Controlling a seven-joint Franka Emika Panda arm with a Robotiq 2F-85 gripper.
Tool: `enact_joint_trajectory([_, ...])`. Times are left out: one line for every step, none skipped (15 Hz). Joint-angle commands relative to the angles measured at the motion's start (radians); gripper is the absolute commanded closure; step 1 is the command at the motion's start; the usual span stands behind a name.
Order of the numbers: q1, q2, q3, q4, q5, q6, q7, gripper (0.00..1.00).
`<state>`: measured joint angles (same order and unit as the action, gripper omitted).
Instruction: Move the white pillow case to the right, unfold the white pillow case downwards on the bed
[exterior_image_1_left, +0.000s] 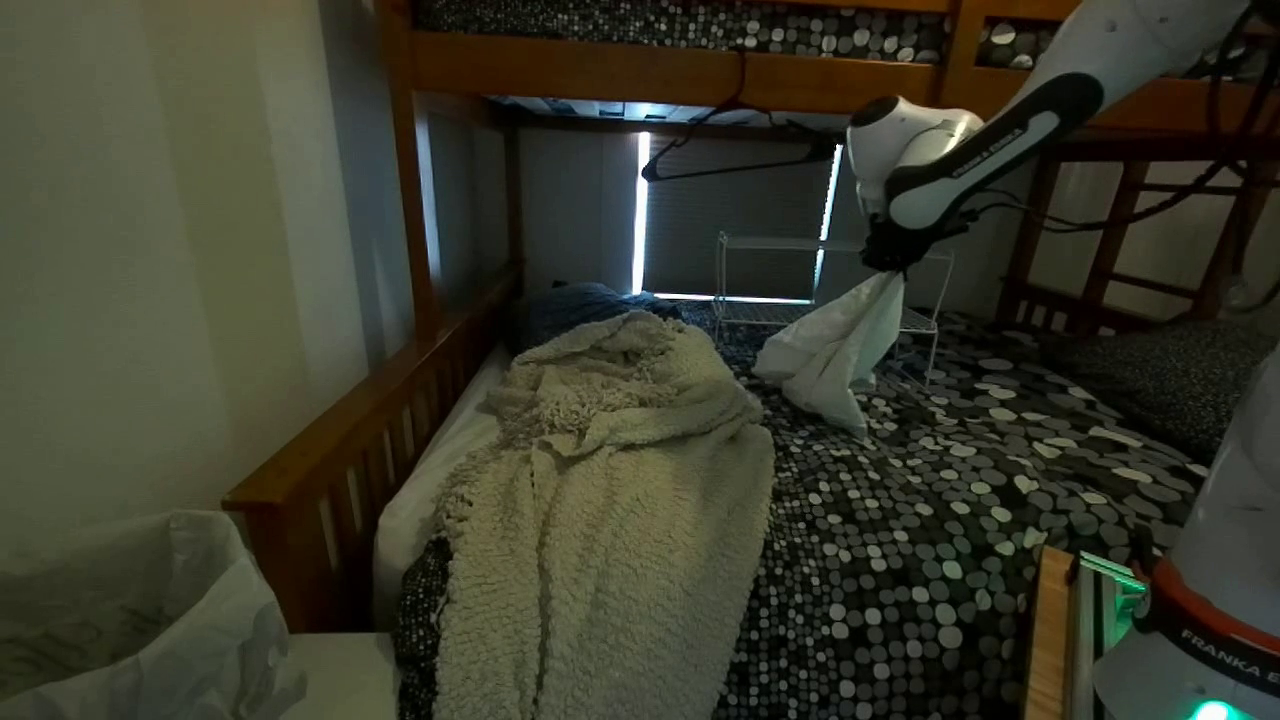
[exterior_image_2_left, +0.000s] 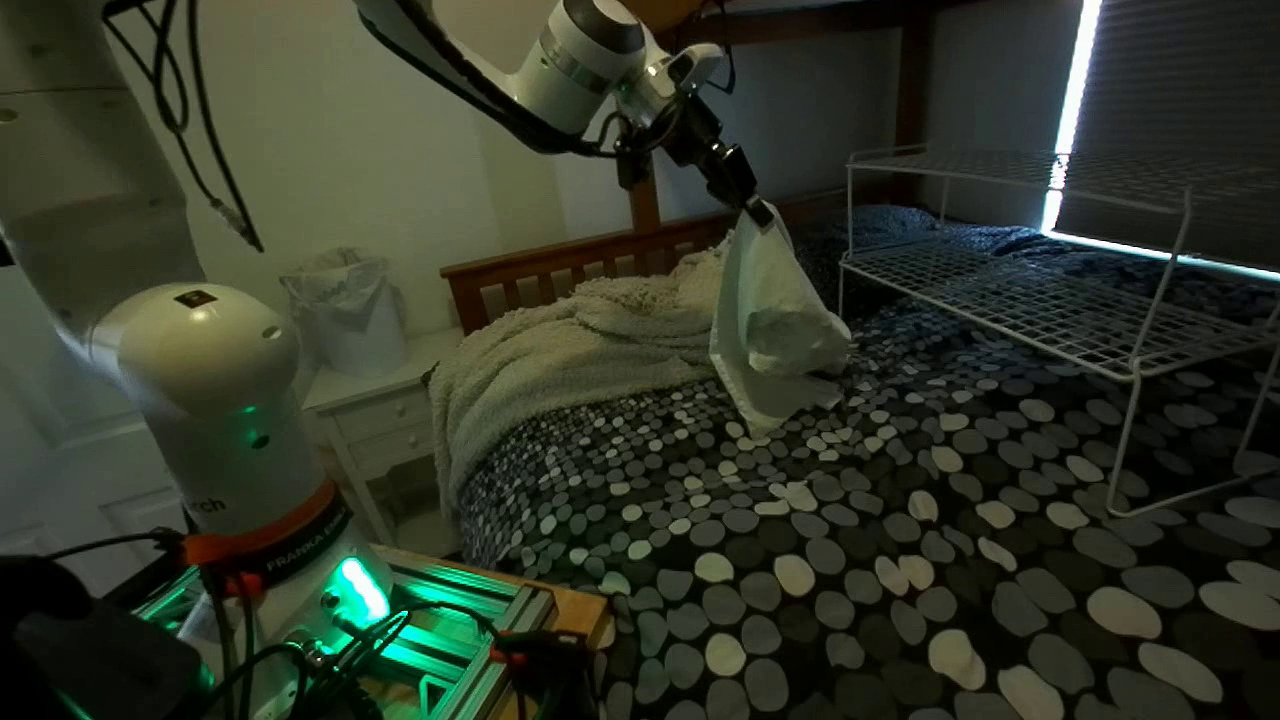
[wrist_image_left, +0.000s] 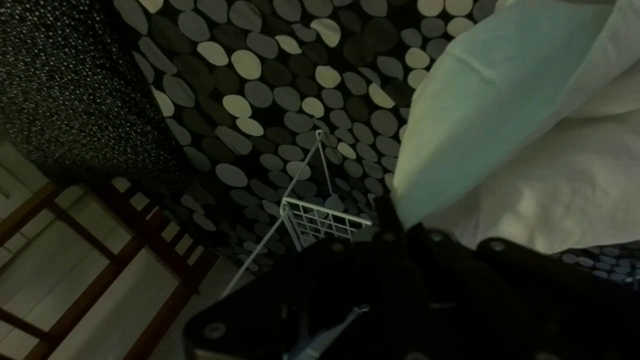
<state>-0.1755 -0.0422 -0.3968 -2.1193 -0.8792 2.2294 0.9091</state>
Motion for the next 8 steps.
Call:
enact_joint_trajectory([-0.102,-0.226,0.004,-0.16,0.022,0.05,-0.113,0.99])
enact_joint_trajectory([-0.129,-0.272,-0.003,-0.176,0.035,0.048,-0.144,0.99])
enact_joint_trajectory([-0.159,-0.303,-0.011,-0.177,0.055,0.041,-0.155,0.99])
enact_joint_trajectory([-0.182,-0.321,-0.019,-0.168,0.085,0.041,-0.176,0.99])
enact_joint_trajectory([-0.208,-0.337,-0.028,-0.155,0.124,0.032,-0.183,0.99])
enact_joint_trajectory([-0.233,-0.345,-0.032,-0.135,0.156,0.025,-0.192,0.99])
enact_joint_trajectory([-0.259,-0.346,-0.037,-0.114,0.188,0.021,-0.183,0.99])
enact_joint_trajectory([-0.284,-0.351,-0.039,-0.102,0.215,0.02,-0.173,0.99])
